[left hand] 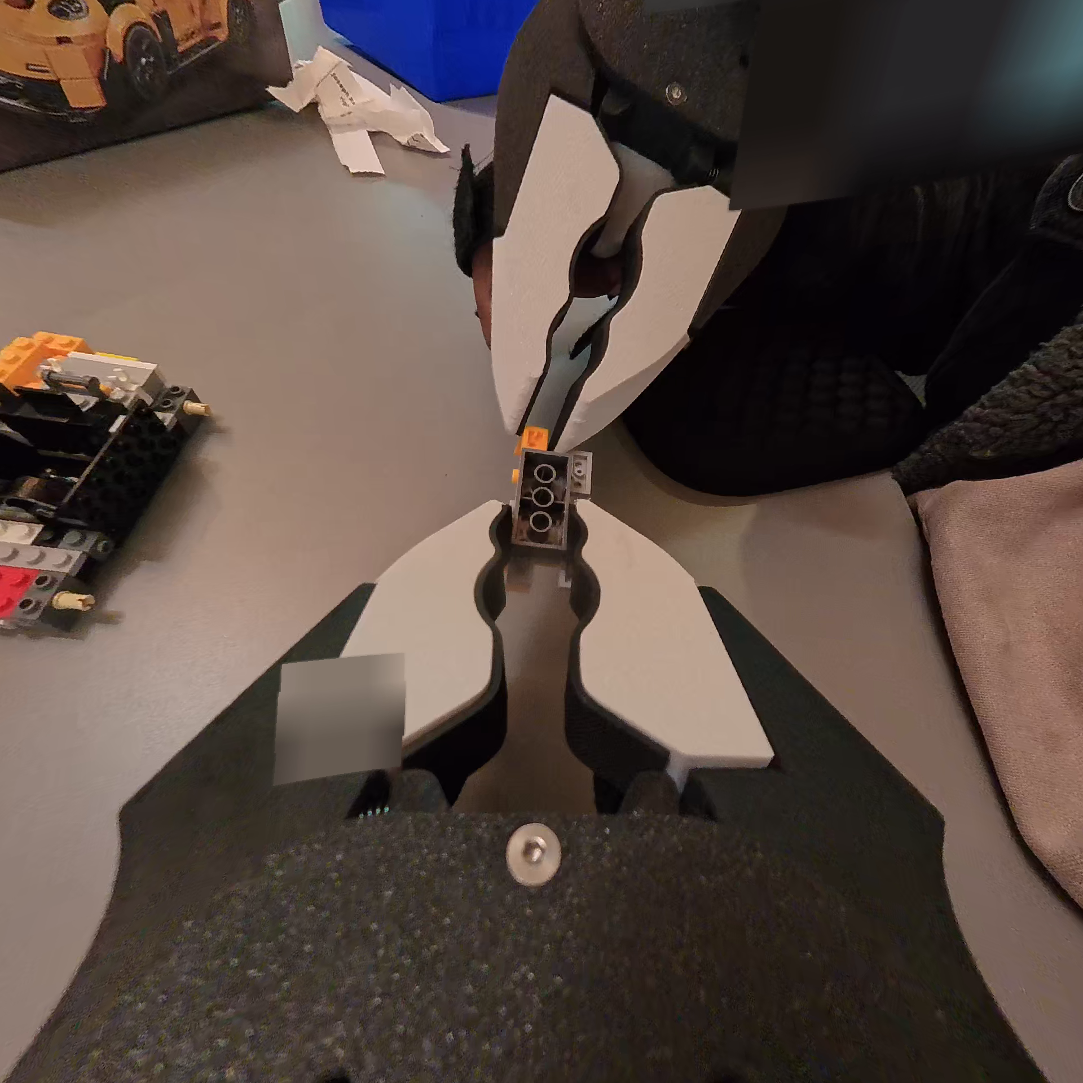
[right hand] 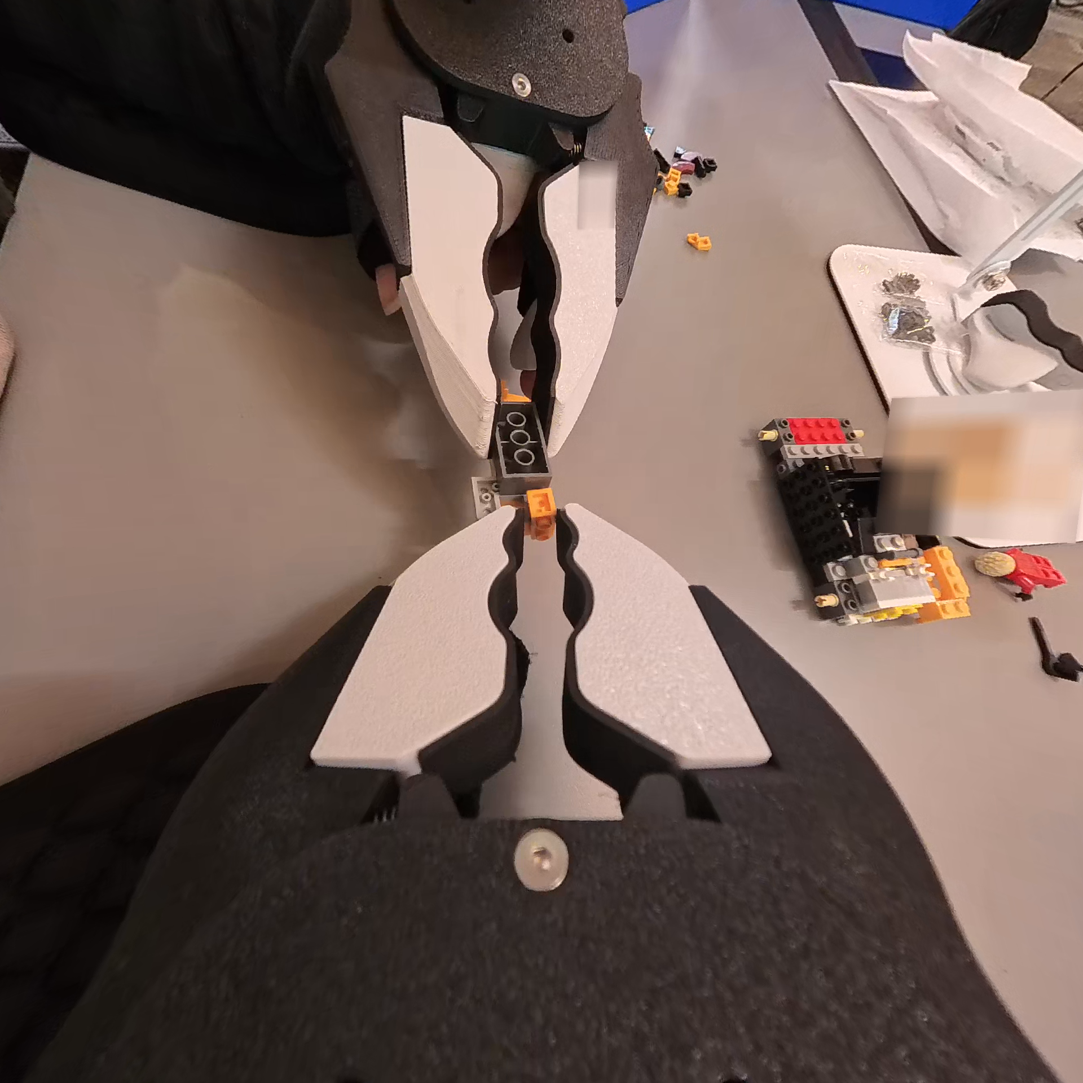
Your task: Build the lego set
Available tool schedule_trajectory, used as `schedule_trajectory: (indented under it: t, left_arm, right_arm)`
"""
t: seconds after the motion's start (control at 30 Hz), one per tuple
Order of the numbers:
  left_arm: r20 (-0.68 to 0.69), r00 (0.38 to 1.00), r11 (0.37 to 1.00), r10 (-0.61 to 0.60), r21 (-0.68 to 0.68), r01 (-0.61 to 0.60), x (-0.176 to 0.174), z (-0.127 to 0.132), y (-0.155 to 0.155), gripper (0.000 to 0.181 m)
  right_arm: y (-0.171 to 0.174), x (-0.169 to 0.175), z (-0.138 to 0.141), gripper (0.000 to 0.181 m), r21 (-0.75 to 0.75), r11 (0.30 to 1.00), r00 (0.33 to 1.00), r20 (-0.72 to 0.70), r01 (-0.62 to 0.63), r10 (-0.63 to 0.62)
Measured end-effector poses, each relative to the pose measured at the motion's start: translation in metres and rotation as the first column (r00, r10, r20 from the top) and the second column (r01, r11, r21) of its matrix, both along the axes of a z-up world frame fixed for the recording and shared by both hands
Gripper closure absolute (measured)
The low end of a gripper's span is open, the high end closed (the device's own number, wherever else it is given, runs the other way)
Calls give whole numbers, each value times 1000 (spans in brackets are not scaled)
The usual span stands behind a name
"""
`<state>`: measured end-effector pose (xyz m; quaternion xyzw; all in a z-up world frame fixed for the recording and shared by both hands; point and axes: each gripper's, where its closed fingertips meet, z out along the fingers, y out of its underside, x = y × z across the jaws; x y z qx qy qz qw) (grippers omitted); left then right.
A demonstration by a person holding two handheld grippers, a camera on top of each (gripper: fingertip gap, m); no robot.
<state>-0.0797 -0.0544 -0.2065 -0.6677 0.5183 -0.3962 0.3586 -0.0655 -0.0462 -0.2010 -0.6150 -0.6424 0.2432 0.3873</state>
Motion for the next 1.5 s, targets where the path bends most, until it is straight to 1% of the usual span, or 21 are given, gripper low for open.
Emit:
schedule_trajectory:
  t: [0.33, 0.7, 1.03, 1.13, 1.33, 1.5]
  left_arm:
    - [-2, 1000, 1000, 2, 17, -2, 0, 0, 0, 164]
    - [-17, 1000, 996, -4, 87, 6, 2, 1, -1, 163]
    - [-68, 998, 985, -19, 171, 30, 4, -5, -4, 163]
    - [-97, 995, 979, -21, 202, 41, 4, -8, -5, 163]
    - [-118, 993, 974, -31, 220, 56, 5, -12, -6, 163]
    - [-87, 995, 978, -51, 195, 67, 6, -10, -9, 164]
  right_arm:
    - [1, 0, -1, 171, -15, 1000, 1000, -6, 4, -4]
    - [-1, -1, 0, 171, -57, 998, 1000, -24, -1, 0]
    - [-6, -2, -7, 173, -56, 998, 1000, 18, -22, 23]
    - [-8, -1, -12, 173, -45, 999, 998, 53, -27, 30]
    - [-9, -1, -17, 173, -30, 999, 995, 91, -33, 35]
    - [-10, 0, -14, 169, -18, 999, 995, 85, -44, 45]
